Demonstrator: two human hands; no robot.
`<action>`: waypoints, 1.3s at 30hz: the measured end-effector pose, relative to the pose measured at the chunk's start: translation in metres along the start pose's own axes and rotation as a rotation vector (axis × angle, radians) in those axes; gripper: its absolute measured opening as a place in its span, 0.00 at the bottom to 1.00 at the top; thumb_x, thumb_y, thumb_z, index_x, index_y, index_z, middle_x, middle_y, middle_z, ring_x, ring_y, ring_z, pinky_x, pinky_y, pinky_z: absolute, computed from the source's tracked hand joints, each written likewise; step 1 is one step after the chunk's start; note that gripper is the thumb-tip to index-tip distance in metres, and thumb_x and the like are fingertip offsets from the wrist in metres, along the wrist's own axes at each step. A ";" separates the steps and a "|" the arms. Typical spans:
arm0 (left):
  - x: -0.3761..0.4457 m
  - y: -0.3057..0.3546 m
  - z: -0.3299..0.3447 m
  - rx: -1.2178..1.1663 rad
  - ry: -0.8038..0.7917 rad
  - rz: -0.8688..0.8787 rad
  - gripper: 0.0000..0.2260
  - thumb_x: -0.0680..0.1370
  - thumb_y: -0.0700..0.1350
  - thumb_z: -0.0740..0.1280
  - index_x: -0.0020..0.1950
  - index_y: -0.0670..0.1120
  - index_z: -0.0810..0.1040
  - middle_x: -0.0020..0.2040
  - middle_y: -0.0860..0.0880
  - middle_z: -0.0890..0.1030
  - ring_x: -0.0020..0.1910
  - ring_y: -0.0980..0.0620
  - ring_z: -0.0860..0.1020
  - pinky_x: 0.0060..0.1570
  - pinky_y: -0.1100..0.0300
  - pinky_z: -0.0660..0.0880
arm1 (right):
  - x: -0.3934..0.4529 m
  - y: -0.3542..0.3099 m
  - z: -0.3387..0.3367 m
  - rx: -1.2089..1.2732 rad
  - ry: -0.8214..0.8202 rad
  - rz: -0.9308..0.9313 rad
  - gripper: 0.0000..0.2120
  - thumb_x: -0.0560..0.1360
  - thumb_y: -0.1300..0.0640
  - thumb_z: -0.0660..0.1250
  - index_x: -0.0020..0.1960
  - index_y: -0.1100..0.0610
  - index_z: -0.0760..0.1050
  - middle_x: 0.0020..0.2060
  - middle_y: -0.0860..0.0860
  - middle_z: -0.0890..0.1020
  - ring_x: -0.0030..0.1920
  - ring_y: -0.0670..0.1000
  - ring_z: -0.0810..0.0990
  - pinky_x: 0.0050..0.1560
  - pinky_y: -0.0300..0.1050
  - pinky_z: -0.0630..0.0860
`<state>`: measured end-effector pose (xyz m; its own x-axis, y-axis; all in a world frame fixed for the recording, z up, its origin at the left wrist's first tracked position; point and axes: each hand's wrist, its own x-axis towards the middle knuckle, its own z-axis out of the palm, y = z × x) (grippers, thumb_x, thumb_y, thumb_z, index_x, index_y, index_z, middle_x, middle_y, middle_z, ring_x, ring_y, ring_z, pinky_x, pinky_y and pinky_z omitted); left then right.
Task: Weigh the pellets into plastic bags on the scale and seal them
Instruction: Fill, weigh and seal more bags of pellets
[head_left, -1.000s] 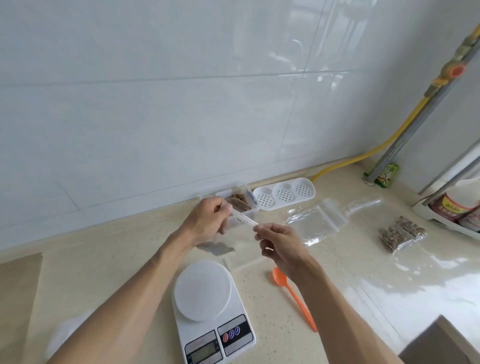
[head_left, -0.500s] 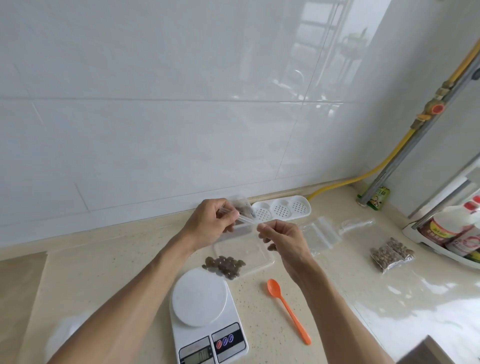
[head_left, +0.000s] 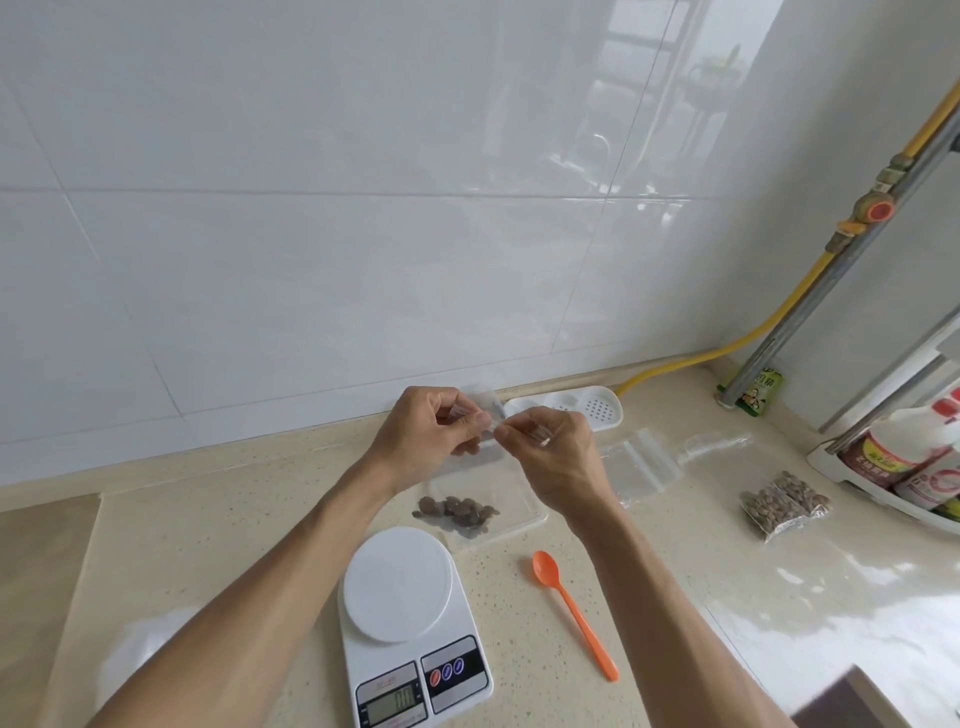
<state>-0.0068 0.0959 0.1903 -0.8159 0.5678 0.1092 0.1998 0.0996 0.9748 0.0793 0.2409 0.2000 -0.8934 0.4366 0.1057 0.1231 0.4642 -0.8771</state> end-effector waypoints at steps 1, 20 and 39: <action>0.000 0.000 0.000 -0.016 0.007 -0.005 0.06 0.77 0.41 0.70 0.42 0.40 0.83 0.35 0.39 0.83 0.35 0.46 0.80 0.42 0.53 0.79 | 0.002 0.000 0.000 -0.031 0.016 0.005 0.08 0.73 0.55 0.74 0.36 0.49 0.82 0.30 0.43 0.80 0.32 0.38 0.76 0.34 0.31 0.71; 0.038 -0.001 0.060 0.006 0.047 0.005 0.08 0.79 0.41 0.66 0.41 0.43 0.76 0.36 0.43 0.82 0.37 0.50 0.81 0.42 0.53 0.81 | 0.013 0.054 -0.058 0.277 0.012 0.108 0.10 0.74 0.55 0.74 0.41 0.61 0.81 0.34 0.53 0.81 0.35 0.46 0.76 0.37 0.40 0.73; 0.179 0.003 0.329 -0.289 -0.124 -0.197 0.07 0.80 0.39 0.65 0.43 0.42 0.79 0.30 0.51 0.79 0.32 0.54 0.79 0.36 0.60 0.79 | 0.050 0.265 -0.264 0.313 0.066 0.455 0.09 0.70 0.61 0.76 0.48 0.58 0.81 0.40 0.52 0.86 0.41 0.49 0.84 0.45 0.41 0.76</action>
<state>0.0263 0.4671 0.1489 -0.7479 0.6572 -0.0934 -0.1308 -0.0080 0.9914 0.1812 0.5893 0.0970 -0.7502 0.5914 -0.2959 0.3466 -0.0294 -0.9375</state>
